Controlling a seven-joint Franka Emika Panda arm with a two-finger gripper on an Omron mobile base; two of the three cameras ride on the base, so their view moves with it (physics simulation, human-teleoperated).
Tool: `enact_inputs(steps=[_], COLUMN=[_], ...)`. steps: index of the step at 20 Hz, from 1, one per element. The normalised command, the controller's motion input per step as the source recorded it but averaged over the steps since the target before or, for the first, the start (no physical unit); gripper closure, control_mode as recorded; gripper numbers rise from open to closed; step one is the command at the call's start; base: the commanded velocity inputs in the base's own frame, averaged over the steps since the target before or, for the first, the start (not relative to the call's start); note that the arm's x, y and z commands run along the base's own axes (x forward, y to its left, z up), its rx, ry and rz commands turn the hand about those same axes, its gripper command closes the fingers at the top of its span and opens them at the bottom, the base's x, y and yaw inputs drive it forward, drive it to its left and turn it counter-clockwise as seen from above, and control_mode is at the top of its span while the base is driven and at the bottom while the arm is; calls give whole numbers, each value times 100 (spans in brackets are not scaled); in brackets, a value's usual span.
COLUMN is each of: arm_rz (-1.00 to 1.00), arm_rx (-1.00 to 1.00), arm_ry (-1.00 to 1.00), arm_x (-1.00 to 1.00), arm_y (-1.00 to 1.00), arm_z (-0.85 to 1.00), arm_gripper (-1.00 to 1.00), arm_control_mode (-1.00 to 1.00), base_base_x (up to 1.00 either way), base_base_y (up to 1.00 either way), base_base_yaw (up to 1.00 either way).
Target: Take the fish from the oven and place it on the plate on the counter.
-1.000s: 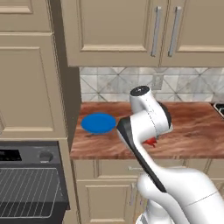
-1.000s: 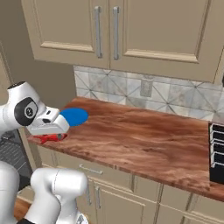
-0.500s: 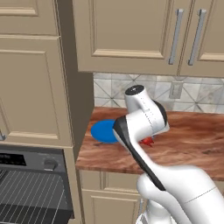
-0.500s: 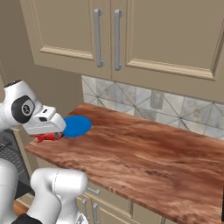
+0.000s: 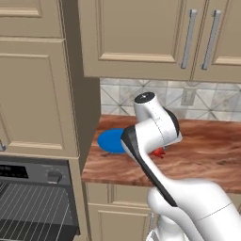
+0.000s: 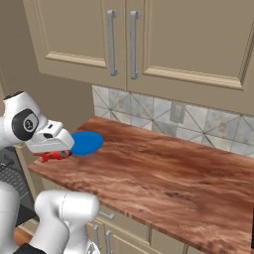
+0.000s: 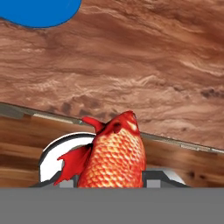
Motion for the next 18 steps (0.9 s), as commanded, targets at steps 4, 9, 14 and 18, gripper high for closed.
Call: enact_inputs(steps=[4,9,14,18], arm_rz=[0,0,6,38], arm_rx=[0,0,0,3], arm_ry=[0,0,0,-1], arm_x=[0,0,8,11], arm_y=[0,0,10,0], arm_z=[0,0,0,-1], arm_gripper=[100,100,100,100], arm_control_mode=[100,100,-100,-100], base_base_x=[3,0,0,0], base_base_y=[6,15,0,0], base_base_yaw=[-4,0,0,0])
